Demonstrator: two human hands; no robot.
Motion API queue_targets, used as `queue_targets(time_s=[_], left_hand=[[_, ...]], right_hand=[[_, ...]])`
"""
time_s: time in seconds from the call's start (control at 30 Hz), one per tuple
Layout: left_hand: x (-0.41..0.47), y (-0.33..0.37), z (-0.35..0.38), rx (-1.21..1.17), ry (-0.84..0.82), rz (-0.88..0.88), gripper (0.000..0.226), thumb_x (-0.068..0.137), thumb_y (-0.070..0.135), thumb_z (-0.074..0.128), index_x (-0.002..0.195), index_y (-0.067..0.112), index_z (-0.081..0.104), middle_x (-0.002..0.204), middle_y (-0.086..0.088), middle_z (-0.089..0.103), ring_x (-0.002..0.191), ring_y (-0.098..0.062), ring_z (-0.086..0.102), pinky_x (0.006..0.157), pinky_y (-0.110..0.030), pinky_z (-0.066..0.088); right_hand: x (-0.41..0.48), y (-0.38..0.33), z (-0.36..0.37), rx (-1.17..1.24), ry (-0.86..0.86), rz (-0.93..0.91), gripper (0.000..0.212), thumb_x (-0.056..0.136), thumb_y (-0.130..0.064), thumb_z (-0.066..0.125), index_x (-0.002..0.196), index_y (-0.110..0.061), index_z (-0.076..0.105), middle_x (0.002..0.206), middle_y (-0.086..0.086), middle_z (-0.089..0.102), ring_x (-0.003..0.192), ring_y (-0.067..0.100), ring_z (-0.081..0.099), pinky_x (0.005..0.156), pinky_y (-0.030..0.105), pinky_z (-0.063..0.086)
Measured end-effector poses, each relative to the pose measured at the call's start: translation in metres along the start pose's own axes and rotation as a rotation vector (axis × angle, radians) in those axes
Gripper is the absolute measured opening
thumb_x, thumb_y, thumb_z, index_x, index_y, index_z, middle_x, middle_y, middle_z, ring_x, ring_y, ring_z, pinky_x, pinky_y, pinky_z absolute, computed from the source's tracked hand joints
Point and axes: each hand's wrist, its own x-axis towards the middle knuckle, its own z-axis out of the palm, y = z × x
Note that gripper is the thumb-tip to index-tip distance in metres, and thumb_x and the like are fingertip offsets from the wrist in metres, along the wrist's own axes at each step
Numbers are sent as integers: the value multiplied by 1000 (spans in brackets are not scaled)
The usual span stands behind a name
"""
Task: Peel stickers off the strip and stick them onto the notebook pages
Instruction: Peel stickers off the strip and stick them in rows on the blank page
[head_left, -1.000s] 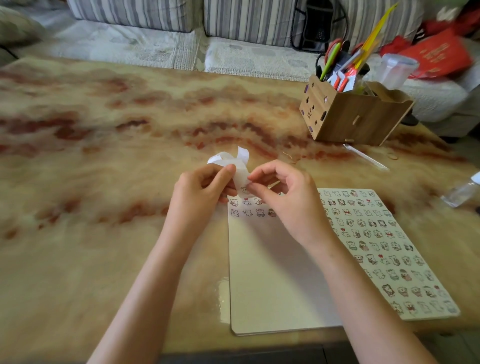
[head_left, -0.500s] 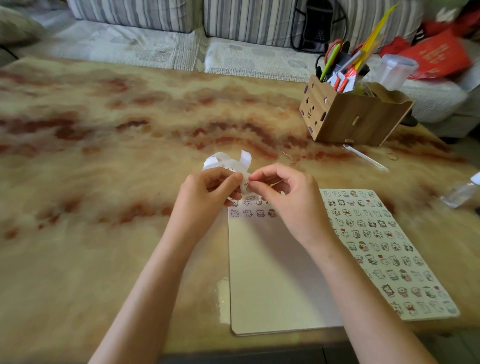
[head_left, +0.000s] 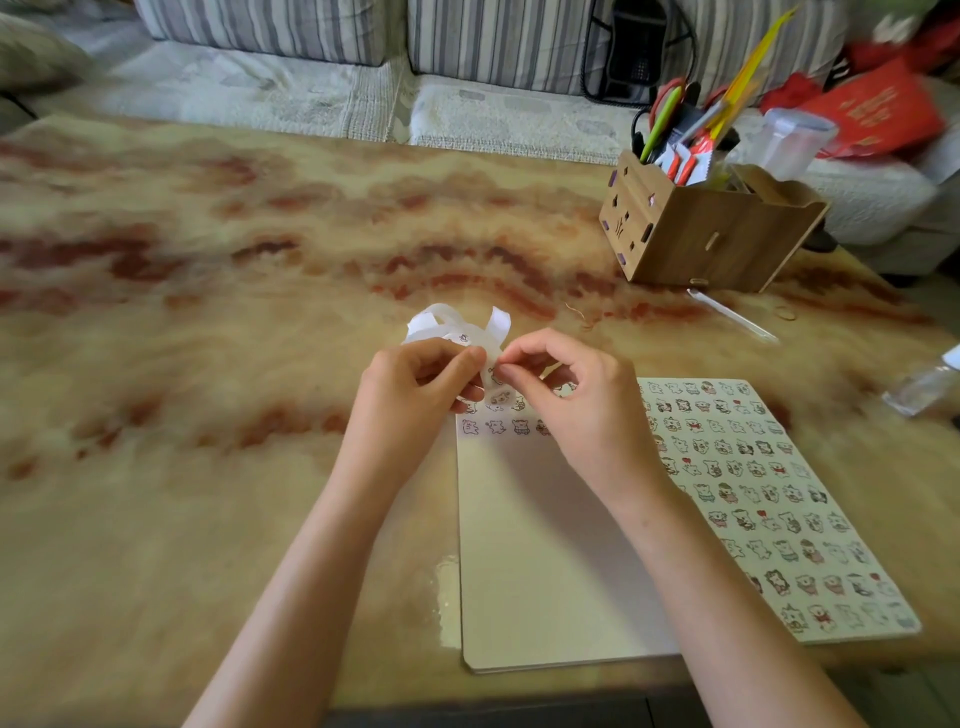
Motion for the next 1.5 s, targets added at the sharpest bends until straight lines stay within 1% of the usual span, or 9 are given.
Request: queue_targets(time_s=[0.33,0.5,0.63,0.8,0.93,1.03,1.13,1.3,1.5], left_hand=[[0,-1,0,-6,27,-41,20,90,16,60,78,5,72,64,-1,68,52,3,57,53,-4,40],[0,0,0,5,17,-46,20,90,16,60,77,8,72,65,-2,68,53,3,57,53,-4,40],[0,0,-1,25,28,-46,21,90,19,60,75,10,72,65,0,69,53,4,56,53,-3,38],[0,-2,-3,39,50,-53,22,90,21,60,74,13,72,65,1,69,55,1,57,54,-5,40],[1,-5,-4,53,60,-68,22,90,24,59,74,15,73,67,2,71,57,0,58,55,-5,41],[1,-5,-5,66,60,-67,23,90,24,59,75,14,73,66,3,70,56,2,58,54,-4,40],[2,-5,-4,68,65,-70,22,90,24,59,74,16,73,67,3,71,57,1,58,54,-5,40],[2,-4,-4,74,63,-69,23,90,24,59,76,13,73,68,1,71,57,1,57,54,-3,39],[1,-4,-4,83,58,-65,23,90,24,58,74,14,73,67,2,70,55,2,56,52,-2,37]], right_hand=[[-1,4,2,-168,12,-132,5,82,-16,71,83,-12,69,85,-3,61,72,13,54,60,36,48],[0,2,1,-156,-12,-41,7,81,-17,73,83,-13,68,91,-3,54,74,-1,42,69,22,41],[0,-5,-3,-49,-80,26,5,82,-14,71,81,-13,66,88,-5,56,74,5,46,72,16,38],[7,-15,-17,141,-99,206,9,85,-13,69,79,-19,65,75,-12,62,64,0,49,63,12,39],[11,-4,-49,116,-134,420,1,84,-21,69,84,-19,68,79,-9,67,63,-6,53,60,8,42],[7,11,-62,33,-235,615,3,84,-22,70,85,-20,69,84,-3,71,69,4,61,70,17,47],[5,16,-63,-19,-289,678,4,82,-23,71,82,-19,71,85,0,74,82,20,67,84,29,48],[4,13,-56,-22,-363,694,4,80,-20,74,81,-18,72,77,-4,73,72,9,60,68,21,43],[3,17,-53,-48,-363,658,4,79,-19,76,79,-18,72,80,0,73,73,13,61,73,27,46]])
